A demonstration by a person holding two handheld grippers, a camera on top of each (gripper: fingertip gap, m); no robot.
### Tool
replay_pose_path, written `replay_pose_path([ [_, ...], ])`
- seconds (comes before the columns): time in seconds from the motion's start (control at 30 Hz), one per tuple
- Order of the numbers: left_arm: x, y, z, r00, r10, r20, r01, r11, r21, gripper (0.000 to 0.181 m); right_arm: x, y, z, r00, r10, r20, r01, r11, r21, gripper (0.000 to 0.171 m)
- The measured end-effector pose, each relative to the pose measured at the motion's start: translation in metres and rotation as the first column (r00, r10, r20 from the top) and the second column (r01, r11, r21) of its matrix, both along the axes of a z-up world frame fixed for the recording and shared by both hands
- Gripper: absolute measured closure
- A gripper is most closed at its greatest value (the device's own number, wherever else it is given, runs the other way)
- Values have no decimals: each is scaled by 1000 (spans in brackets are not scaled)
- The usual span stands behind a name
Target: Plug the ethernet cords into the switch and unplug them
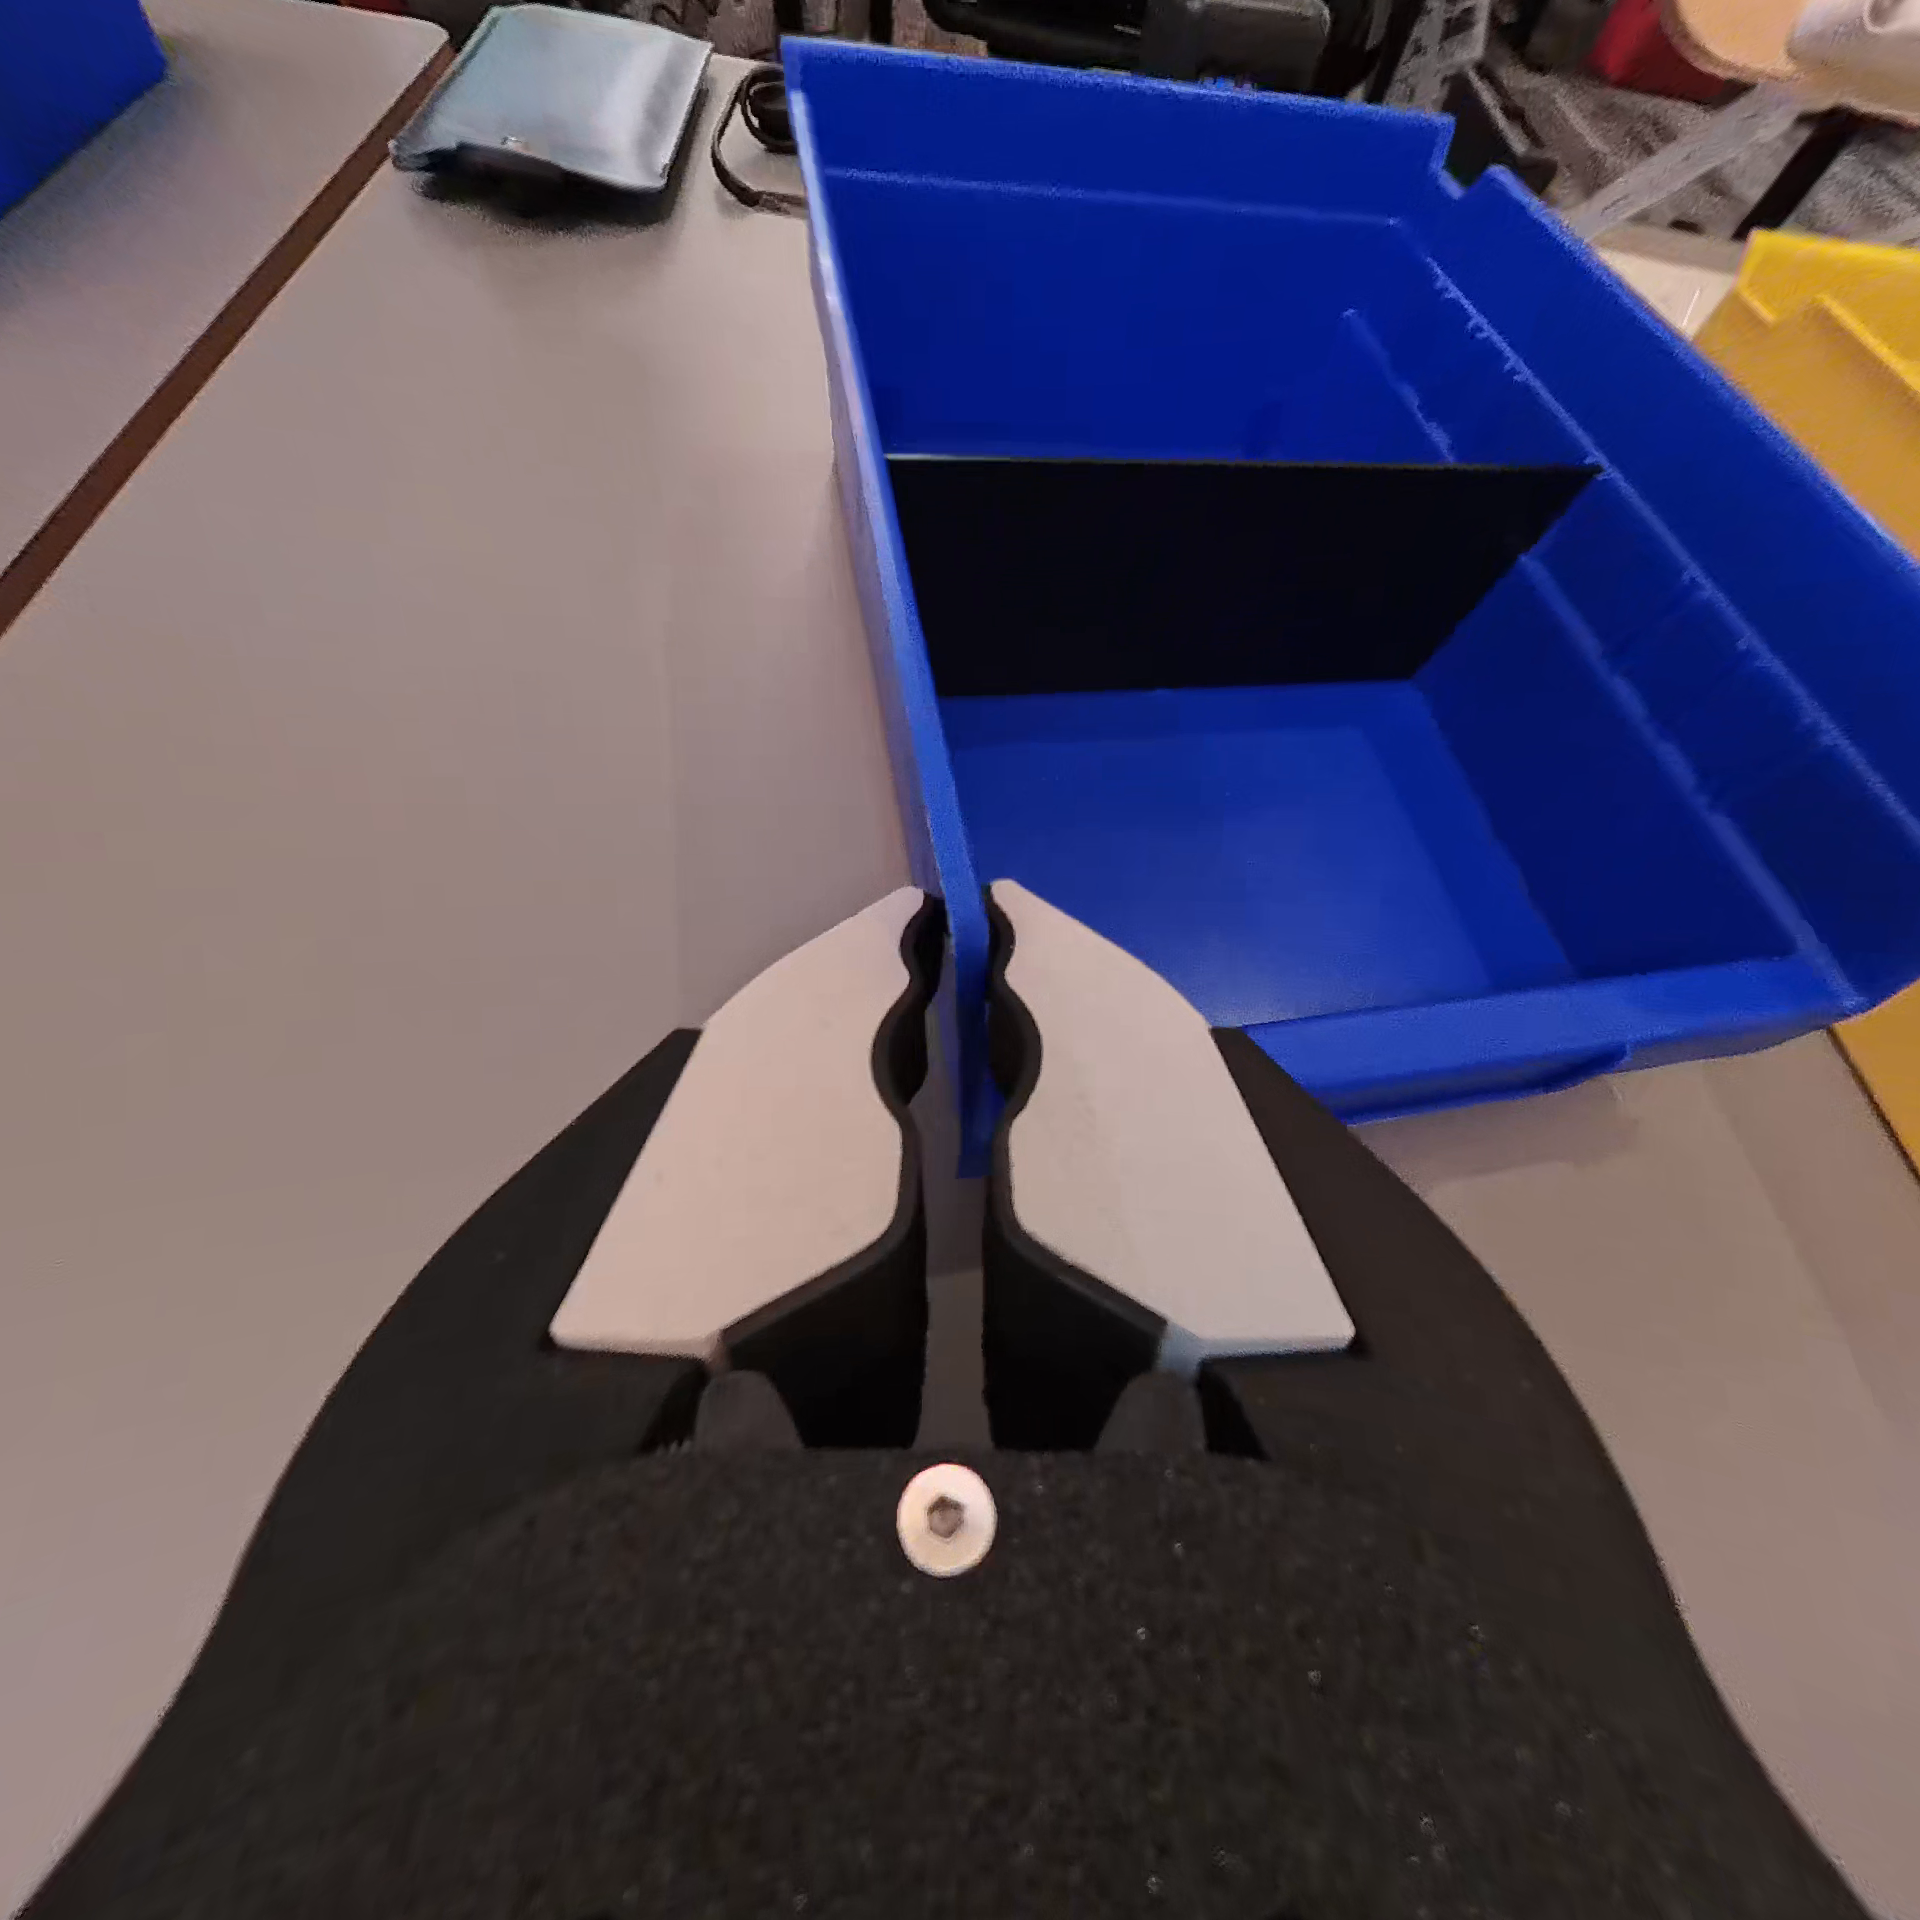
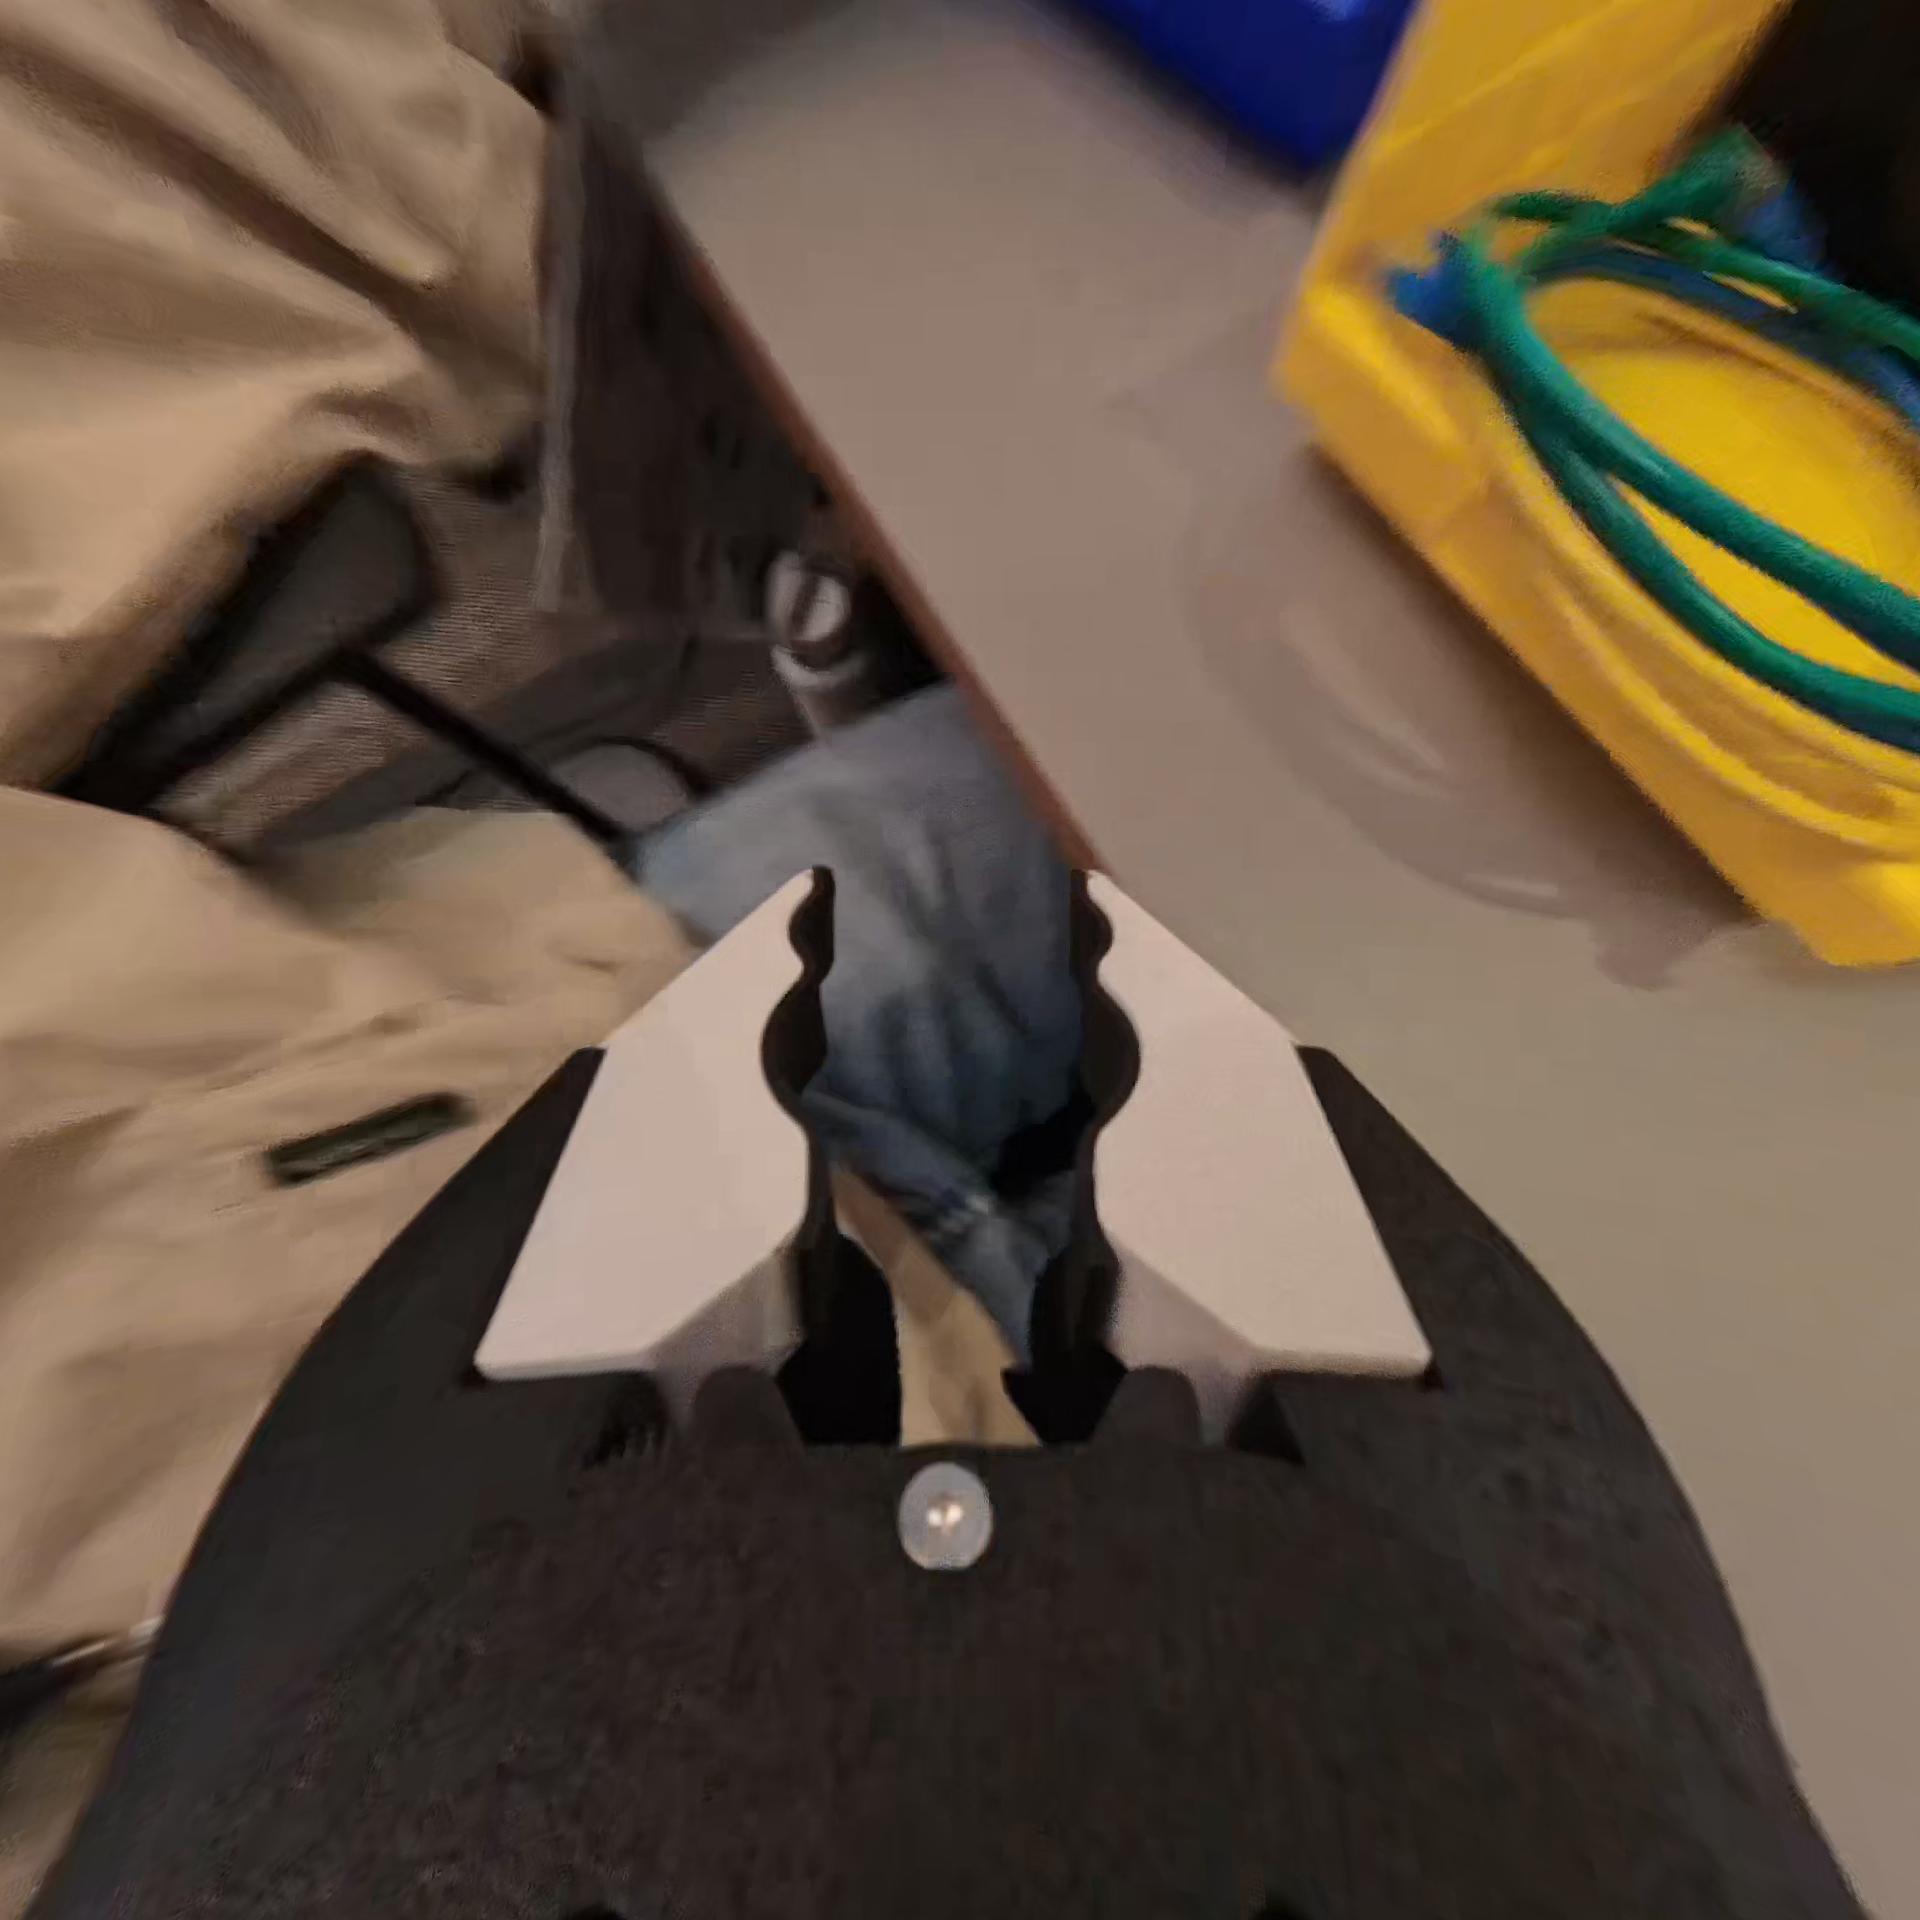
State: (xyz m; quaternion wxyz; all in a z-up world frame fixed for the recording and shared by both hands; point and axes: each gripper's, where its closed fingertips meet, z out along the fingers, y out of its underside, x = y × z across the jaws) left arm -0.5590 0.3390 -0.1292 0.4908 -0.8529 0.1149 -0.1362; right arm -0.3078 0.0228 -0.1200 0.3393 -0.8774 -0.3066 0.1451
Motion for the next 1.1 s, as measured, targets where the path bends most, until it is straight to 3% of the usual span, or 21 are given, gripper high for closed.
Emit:
replay_pose_path([
  [0.07,-4,-24,0,999,13,-33,-12,1000,11,176,-36,-5,30,992,55,-114,-51,998,35,126],
  [0.17,-9,-59,0,996,31,-78,-29,999,25,176,-59,41,51,984,-28,-175,71,967,244,125],
  [0.3,-6,-103,-1,999,25,-37,-24,999,37,175,-70,116,24,968,-199,-154,246,876,415,124],
  [0.47,-9,-147,-2,999,46,15,-46,998,39,174,-73,158,-18,908,-398,-133,412,791,452,121],
  [0.53,-8,-160,-2,999,46,-6,-46,998,52,174,-80,160,-19,904,-389,-178,427,785,450,141],
  [0.7,-14,-179,5,987,112,-113,-97,987,130,174,-75,163,-4,903,-387,-185,428,778,460,167],
  [0.9,-6,-190,66,970,193,-148,-140,941,308,175,-69,162,60,903,-347,-252,429,735,526,168],
  [1.1,75,-183,174,990,89,-106,-24,864,504,174,14,149,174,849,-384,-363,526,548,650,169],
])
